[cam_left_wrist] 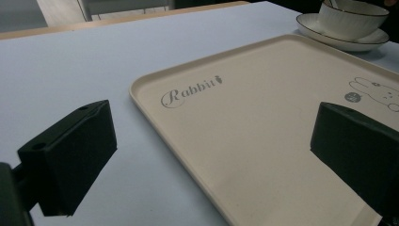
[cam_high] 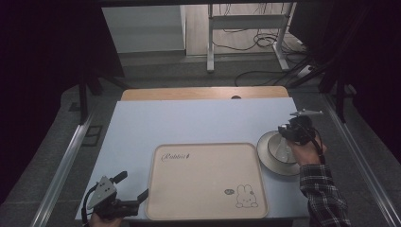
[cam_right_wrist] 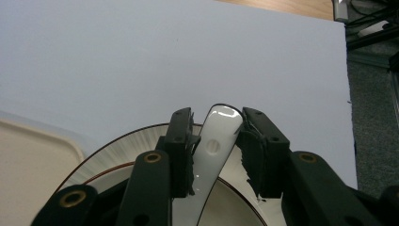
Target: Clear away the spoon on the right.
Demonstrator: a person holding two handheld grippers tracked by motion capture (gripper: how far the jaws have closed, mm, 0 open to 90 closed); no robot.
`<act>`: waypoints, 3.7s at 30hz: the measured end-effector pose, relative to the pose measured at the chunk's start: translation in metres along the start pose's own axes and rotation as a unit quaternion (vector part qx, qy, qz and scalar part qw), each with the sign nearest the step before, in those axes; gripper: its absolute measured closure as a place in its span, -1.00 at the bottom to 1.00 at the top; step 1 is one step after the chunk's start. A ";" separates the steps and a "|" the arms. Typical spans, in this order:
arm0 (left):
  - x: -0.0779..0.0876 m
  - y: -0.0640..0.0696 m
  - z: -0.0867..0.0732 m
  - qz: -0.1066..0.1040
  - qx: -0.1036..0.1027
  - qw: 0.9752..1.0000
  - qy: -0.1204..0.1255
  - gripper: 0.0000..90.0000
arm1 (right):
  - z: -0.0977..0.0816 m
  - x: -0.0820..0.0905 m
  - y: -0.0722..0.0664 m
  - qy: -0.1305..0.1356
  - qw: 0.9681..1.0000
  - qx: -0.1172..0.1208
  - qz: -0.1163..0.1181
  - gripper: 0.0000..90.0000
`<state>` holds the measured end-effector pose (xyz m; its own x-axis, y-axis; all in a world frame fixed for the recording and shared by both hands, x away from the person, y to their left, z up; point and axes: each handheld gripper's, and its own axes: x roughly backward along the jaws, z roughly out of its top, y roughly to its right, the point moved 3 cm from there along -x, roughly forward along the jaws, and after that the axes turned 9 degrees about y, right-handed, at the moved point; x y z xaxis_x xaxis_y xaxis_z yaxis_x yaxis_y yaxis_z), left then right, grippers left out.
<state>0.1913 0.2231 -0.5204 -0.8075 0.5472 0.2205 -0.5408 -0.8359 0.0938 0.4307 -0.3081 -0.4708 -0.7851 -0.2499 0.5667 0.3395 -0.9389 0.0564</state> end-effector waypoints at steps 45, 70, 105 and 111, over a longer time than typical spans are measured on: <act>0.000 0.000 0.000 0.000 0.000 1.000 0.001 -0.99 | 0.018 0.027 -0.013 0.027 0.999 -0.017 0.038 0.66; 0.000 0.000 0.000 -0.001 0.000 1.000 0.001 -0.99 | 0.027 0.054 -0.024 0.052 0.997 -0.010 0.052 0.66; 0.000 0.000 0.001 0.000 -0.001 1.000 0.003 -0.99 | 0.049 0.100 -0.094 0.079 0.985 0.012 0.155 0.67; 0.000 0.001 0.001 -0.001 -0.001 1.000 0.003 -0.99 | 0.038 0.095 -0.108 0.069 0.983 0.016 0.171 0.67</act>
<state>0.1915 0.2224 -0.5194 -0.8078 0.5493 0.2141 -0.5430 -0.8346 0.0925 0.3390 -0.2216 -0.3921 -0.6846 -0.5809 0.4403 0.6094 -0.7875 -0.0914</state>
